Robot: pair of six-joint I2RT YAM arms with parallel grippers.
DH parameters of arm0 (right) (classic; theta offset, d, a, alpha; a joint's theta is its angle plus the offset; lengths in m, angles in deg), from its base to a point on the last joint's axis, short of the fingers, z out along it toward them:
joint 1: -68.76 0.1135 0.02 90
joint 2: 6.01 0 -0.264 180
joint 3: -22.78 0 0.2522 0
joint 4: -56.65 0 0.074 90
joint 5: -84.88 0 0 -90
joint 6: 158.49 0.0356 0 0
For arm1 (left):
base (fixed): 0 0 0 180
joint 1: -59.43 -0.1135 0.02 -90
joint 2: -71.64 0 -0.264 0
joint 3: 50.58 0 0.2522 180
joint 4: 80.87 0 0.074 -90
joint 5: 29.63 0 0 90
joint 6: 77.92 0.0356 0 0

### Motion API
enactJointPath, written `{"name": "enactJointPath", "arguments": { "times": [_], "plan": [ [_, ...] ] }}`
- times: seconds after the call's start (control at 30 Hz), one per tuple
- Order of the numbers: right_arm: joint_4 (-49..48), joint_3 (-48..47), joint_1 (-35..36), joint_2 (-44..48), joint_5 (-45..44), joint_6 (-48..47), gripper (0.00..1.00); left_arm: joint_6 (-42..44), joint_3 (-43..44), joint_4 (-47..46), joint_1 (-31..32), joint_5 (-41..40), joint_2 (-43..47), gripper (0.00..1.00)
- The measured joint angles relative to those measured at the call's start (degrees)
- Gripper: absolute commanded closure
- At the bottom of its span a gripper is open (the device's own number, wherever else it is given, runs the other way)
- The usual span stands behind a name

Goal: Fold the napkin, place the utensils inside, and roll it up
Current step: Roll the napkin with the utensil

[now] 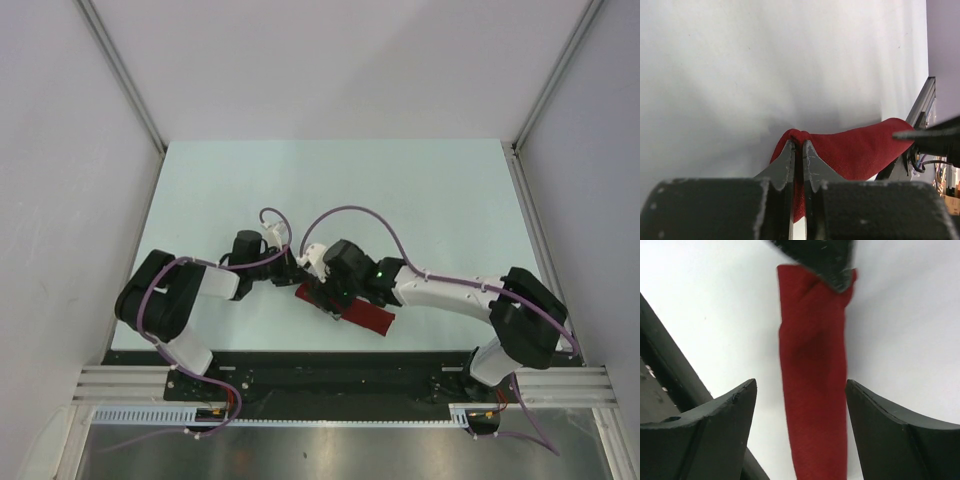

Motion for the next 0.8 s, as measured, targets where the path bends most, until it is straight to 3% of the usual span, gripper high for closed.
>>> {"name": "enactJointPath", "arguments": {
  "times": [0.23,0.57,0.67,0.8],
  "plan": [
    [0.6,1.5,7.6,-1.8,-11.8,-2.5,0.21,0.0,0.5,0.4,0.0,0.0,-0.4,0.97],
    [1.2,1.4,8.2,-8.2,-14.7,-4.2,0.23,0.1,1.3,0.9,0.0,-0.1,-1.1,0.96],
    [1.2,0.8,7.5,-8.7,-14.1,-4.2,0.26,0.1,1.5,0.9,0.0,-0.1,-1.1,0.87],
    [1.6,0.5,4.8,-9.1,-9.7,-3.6,0.34,0.5,1.7,0.9,-0.1,-0.2,-1.1,0.61]
  ]
}}
